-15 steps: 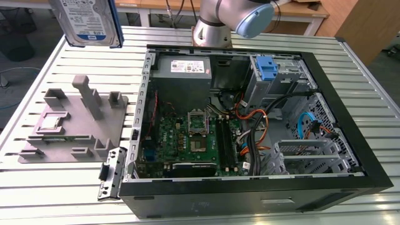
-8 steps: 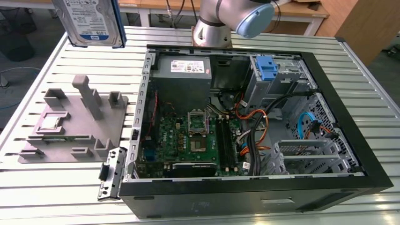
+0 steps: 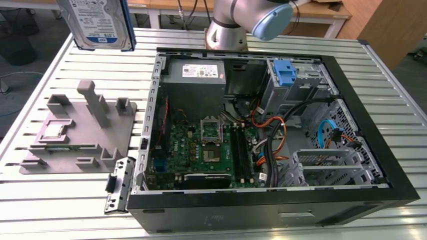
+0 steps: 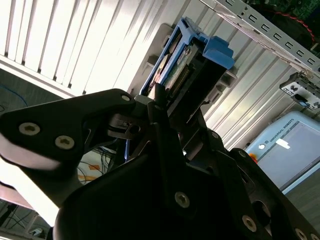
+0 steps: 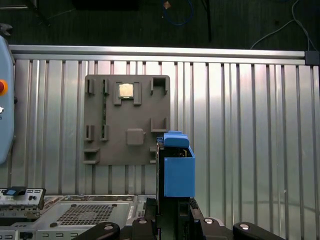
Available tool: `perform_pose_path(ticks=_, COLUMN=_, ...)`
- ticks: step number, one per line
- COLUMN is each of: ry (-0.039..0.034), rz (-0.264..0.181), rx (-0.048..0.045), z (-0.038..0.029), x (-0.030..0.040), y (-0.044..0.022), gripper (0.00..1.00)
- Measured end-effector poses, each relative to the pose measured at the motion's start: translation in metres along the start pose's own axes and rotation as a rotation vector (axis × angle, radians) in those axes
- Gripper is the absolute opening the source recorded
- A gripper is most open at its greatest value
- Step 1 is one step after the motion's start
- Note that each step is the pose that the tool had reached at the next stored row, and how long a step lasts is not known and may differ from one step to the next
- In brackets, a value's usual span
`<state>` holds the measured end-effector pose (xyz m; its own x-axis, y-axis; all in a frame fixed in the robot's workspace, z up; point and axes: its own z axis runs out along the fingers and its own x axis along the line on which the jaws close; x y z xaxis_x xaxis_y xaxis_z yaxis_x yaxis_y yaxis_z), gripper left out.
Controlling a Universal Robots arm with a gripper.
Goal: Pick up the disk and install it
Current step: 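Pick up the disk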
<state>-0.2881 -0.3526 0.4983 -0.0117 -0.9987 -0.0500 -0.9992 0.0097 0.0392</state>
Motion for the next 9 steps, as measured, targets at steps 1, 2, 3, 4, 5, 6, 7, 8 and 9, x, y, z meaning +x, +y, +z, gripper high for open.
perform_pose_path(ticks=1, ry=0.0, rz=0.0, rx=0.0, z=0.0, x=0.0, y=-0.0006, gripper=0.35)
perform_pose_path(ticks=2, ry=0.0, rz=0.0, rx=0.0001, z=0.0, x=0.0, y=-0.0014, gripper=0.35)
perform_pose_path(ticks=3, ry=0.0, rz=0.0, rx=0.0001, z=-0.0001, x=0.0, y=-0.0027, gripper=0.35)
perform_pose_path(ticks=4, ry=0.0, rz=0.0, rx=0.0001, z=-0.0002, x=0.0, y=-0.0044, gripper=0.35)
perform_pose_path(ticks=5, ry=0.0, rz=0.0, rx=0.0, z=-0.0002, x=-0.0001, y=-0.0062, gripper=0.35)
perform_pose_path(ticks=6, ry=0.0, rz=0.0, rx=0.0, z=-0.0003, x=-0.0001, y=-0.008, gripper=0.35)
perform_pose_path(ticks=7, ry=0.0, rz=0.0, rx=0.0001, z=-0.0004, x=-0.0001, y=-0.0101, gripper=0.35)
perform_pose_path(ticks=8, ry=0.0, rz=0.0, rx=0.0001, z=-0.0004, x=-0.0001, y=-0.0121, gripper=0.35)
perform_pose_path(ticks=9, ry=0.0, rz=0.0, rx=0.0001, z=-0.0005, x=-0.0002, y=-0.014, gripper=0.35)
